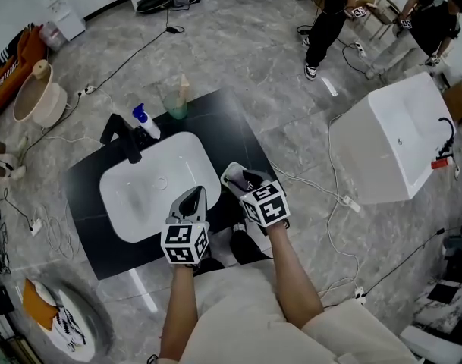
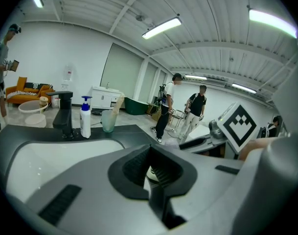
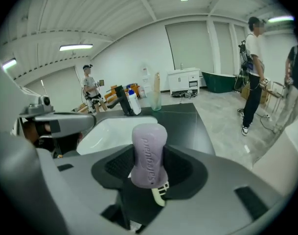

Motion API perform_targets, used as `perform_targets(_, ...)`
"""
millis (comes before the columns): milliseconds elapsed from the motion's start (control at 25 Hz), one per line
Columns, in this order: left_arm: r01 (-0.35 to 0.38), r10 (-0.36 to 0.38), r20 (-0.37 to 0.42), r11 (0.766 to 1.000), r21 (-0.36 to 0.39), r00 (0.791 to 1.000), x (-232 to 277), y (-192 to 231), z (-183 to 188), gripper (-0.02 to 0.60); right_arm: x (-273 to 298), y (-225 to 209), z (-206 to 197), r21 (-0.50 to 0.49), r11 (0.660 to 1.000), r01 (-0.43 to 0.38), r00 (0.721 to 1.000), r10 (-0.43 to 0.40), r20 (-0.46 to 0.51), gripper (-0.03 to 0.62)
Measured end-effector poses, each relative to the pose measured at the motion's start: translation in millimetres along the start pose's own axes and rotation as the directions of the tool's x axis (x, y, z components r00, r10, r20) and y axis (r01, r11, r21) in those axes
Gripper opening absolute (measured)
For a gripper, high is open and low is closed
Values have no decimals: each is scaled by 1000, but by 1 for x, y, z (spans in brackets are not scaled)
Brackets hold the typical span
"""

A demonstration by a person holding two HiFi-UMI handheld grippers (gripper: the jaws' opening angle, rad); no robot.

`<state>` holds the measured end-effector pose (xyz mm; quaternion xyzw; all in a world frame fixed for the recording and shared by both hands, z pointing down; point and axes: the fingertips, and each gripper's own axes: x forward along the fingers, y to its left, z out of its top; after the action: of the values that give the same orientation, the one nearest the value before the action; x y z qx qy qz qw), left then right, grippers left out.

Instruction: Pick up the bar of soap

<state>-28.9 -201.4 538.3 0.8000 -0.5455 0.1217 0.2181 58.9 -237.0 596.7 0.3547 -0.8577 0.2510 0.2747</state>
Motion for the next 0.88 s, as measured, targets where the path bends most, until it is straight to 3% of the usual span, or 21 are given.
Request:
perform_targets(440,22,-22,-13,1000,10,1000,-33,17,-5,6,-30,36,3,110,994,-10,983,-11,183,186)
perform_targets(880,59,-58,-19,997,58,998,-71,36,-10,6,-40,76,-4,204,979,9,956,-68,287,186)
